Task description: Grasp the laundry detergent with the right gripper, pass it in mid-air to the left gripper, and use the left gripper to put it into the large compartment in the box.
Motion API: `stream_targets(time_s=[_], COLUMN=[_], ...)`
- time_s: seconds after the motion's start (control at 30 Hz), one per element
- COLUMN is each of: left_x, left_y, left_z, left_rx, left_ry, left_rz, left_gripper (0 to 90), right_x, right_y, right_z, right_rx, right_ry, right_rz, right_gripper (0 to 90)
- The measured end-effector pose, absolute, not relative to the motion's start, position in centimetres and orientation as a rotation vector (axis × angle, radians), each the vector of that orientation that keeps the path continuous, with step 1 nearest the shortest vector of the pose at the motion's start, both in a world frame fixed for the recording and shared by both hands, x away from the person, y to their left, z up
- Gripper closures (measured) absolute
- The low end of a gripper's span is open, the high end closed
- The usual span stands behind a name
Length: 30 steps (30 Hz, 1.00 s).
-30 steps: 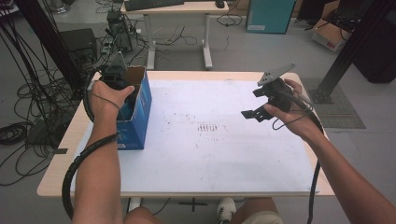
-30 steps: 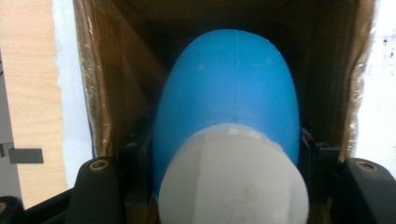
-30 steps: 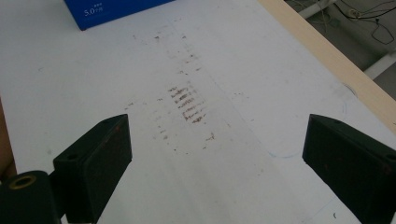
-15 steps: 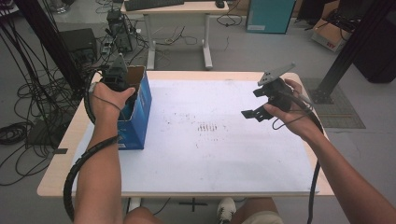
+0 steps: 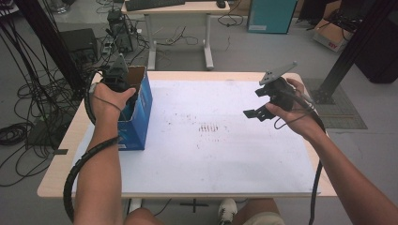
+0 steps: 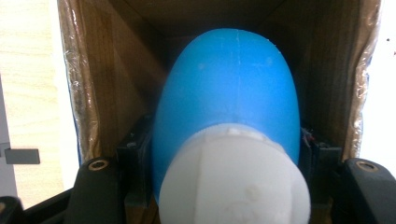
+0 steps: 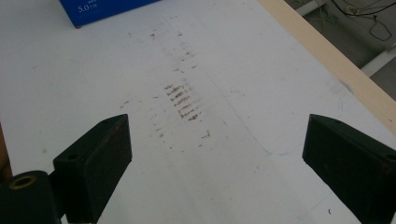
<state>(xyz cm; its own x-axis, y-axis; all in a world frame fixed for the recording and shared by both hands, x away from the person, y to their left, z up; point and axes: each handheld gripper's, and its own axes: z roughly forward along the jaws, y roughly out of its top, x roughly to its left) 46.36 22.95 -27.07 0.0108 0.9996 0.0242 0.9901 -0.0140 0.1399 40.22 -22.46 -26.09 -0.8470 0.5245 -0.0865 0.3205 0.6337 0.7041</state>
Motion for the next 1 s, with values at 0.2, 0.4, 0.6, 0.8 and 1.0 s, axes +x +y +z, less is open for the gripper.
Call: stream_targets(time_s=[0.2,0.4,0.6,0.8,1.0], left_x=[46.35,46.36,46.33,46.30,46.33], left_y=[22.96,22.93,23.05,23.05,23.08], left_z=[-27.07,-27.08,-27.09,-27.09,-27.10], left_rx=[2.173,2.175,2.169,2.169,2.171], left_ry=[2.145,2.143,2.142,2.141,2.140], left_rz=[0.176,0.179,0.177,0.176,0.178], left_gripper=[36.3,36.4,36.3,36.3,36.3], right_x=[40.17,40.14,40.13,40.17,40.16], right_y=[-22.46,-22.47,-22.35,-22.31,-22.35], right_z=[-25.98,-25.97,-25.98,-26.02,-25.94], right_rx=[0.692,0.694,0.688,0.684,0.686], right_ry=[2.571,2.573,2.577,2.578,2.577], right_rz=[1.022,1.018,1.012,1.012,1.007], right_gripper=[8.2,8.2,8.3,8.4,8.5])
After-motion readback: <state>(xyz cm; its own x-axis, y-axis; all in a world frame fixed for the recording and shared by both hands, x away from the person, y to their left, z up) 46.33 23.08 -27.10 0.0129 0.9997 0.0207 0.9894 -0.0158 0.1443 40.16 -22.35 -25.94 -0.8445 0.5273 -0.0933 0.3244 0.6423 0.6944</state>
